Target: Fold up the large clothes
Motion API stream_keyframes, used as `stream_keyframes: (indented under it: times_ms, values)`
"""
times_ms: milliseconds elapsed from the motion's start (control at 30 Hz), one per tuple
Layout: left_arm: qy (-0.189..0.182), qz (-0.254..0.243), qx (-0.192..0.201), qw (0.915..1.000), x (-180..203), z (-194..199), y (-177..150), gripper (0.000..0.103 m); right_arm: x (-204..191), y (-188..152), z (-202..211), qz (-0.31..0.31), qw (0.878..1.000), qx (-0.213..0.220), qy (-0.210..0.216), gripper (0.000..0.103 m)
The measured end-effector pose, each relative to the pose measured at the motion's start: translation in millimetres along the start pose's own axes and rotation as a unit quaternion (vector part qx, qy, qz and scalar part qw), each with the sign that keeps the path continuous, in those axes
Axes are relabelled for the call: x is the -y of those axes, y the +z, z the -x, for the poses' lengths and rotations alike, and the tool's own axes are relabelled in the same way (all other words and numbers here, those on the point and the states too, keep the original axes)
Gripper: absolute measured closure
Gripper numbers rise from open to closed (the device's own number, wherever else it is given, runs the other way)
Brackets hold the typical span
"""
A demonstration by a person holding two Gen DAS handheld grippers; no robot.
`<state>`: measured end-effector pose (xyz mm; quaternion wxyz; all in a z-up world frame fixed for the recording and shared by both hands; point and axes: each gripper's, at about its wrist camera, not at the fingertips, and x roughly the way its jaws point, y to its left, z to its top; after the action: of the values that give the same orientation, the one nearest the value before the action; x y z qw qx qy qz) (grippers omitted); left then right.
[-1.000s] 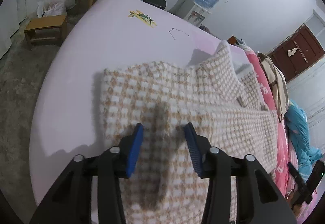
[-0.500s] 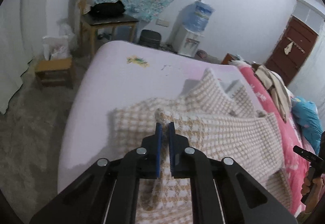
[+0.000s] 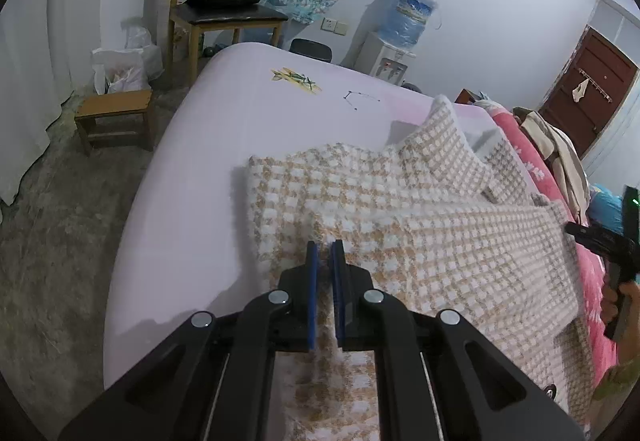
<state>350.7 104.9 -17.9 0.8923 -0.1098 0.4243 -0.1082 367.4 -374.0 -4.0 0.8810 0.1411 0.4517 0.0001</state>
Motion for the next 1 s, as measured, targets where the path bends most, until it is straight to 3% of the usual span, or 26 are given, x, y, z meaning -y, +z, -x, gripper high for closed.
stream_keyframes:
  times_ms: [67,167,400,633,733,800,867,1000]
  values:
    - [0.001,-0.007,0.005,1.0000,2,2,0,0.096,-4,2,-8,0.008,1.000,-0.006,0.008,0.078]
    - [-0.002,-0.018,0.022,0.9996,6,10,4,0.097,-14,2,-2,0.036,0.999,0.016,-0.004,0.089]
    - [0.015,-0.042,0.058,0.9973,19,15,30,0.097,-19,-4,4,0.036,0.998,0.055,-0.023,0.092]
    - [0.043,-0.045,0.015,0.9980,9,-12,16,0.097,-17,-4,-9,0.029,0.997,0.057,-0.031,0.092]
    - [0.048,-0.046,0.014,0.9977,9,-13,12,0.097,-20,-4,-11,0.038,0.997,0.056,-0.043,0.087]
    - [0.054,-0.051,0.012,0.9972,11,-15,11,0.096,-21,-4,-9,0.046,0.996,0.053,-0.047,0.076]
    - [0.057,-0.052,0.008,0.9970,11,-14,12,0.093,-20,-3,-2,0.048,0.996,0.054,-0.060,0.055]
    - [0.066,-0.043,0.040,0.9960,9,10,14,0.089,-17,-5,40,0.057,0.993,0.093,-0.052,0.046]
